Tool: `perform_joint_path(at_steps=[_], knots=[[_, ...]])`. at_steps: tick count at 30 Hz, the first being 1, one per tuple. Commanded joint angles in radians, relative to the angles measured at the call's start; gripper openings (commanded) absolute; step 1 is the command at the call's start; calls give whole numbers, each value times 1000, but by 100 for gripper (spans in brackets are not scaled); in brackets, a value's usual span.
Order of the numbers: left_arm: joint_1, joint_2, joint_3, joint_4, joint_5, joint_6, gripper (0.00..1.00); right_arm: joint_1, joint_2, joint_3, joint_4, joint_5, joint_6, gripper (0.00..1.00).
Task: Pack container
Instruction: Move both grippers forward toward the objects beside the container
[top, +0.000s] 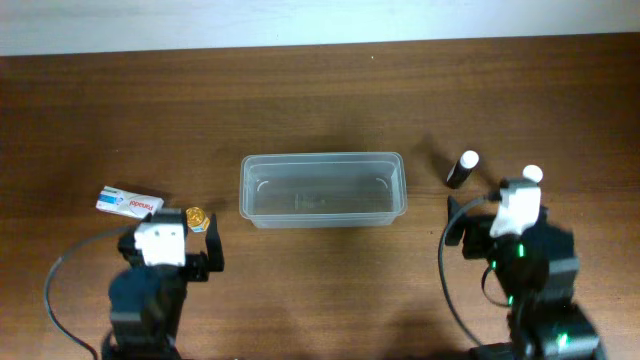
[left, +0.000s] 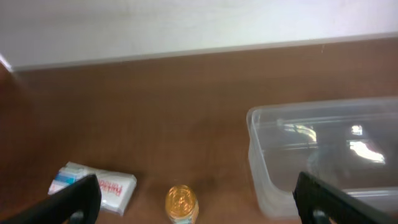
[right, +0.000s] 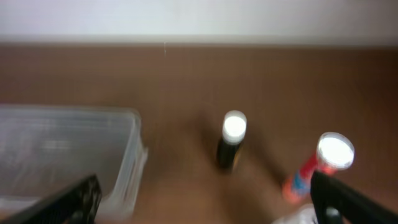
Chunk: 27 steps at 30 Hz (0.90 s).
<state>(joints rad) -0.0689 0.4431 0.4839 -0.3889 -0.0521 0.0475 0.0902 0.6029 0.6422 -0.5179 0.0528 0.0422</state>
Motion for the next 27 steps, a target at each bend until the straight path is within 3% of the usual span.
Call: perform_joint_path(at_steps=[1, 4, 8, 10, 16, 21, 27], knots=[[6, 201, 214, -159, 27, -10, 99, -7, 214, 262, -208, -48, 45, 98], [6, 345, 373, -328, 87, -10, 100, -7, 364, 455, -429, -71, 45, 99], [6, 521, 558, -525, 154, -9, 99, -8, 491, 616, -592, -43, 49, 98], [6, 616, 649, -603, 153, -9, 99, -23, 546, 684, -639, 18, 140, 98], [6, 737, 703, -640, 153, -10, 99, -215, 618, 700, -716, 21, 336, 98], [6, 777, 703, -636, 153, -10, 99, -386, 702, 657, -750, -76, 333, 98], [6, 784, 703, -623, 153, -10, 99, -405, 846, 568, -707, -76, 333, 99]])
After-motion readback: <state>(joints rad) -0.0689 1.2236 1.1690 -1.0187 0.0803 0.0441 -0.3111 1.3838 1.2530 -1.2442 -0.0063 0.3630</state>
